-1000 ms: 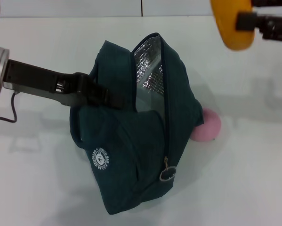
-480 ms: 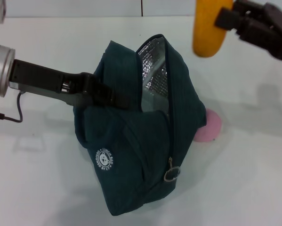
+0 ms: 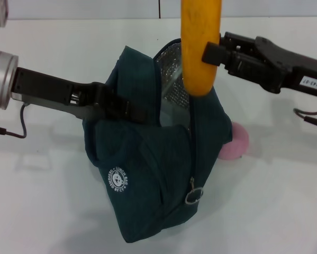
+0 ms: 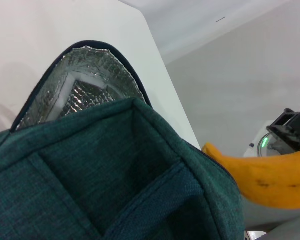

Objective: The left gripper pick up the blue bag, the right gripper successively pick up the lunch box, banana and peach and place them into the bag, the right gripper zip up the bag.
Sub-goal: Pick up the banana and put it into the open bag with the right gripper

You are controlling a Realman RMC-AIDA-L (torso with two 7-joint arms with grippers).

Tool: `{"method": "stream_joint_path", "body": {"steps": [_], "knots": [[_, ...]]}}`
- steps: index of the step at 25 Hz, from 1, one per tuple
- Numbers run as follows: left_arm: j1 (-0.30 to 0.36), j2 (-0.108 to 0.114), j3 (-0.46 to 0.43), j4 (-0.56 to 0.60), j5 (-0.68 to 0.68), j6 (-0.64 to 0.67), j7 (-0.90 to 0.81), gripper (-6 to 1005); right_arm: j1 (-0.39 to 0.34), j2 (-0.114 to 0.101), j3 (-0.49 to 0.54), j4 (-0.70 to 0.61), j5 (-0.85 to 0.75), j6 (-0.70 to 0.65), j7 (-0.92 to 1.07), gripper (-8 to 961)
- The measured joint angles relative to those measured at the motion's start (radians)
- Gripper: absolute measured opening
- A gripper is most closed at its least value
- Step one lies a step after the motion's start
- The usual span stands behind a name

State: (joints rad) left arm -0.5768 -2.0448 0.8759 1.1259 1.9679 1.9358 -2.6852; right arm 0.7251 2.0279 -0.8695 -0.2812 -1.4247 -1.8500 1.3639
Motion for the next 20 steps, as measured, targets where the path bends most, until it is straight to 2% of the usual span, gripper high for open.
{"method": "stream_joint_path", "body": {"steps": [15, 20], "knots": [[0.004, -0.001, 0.002, -0.002, 0.000, 0.000, 0.004, 42, 0.006, 0.000, -0.050, 0.120, 0.001, 0.087, -0.094, 433], [0.001, -0.003, 0.002, -0.003, 0.000, 0.000, 0.006, 43, 0.028, 0.000, -0.060, 0.171, 0.002, 0.107, -0.128, 439]]}}
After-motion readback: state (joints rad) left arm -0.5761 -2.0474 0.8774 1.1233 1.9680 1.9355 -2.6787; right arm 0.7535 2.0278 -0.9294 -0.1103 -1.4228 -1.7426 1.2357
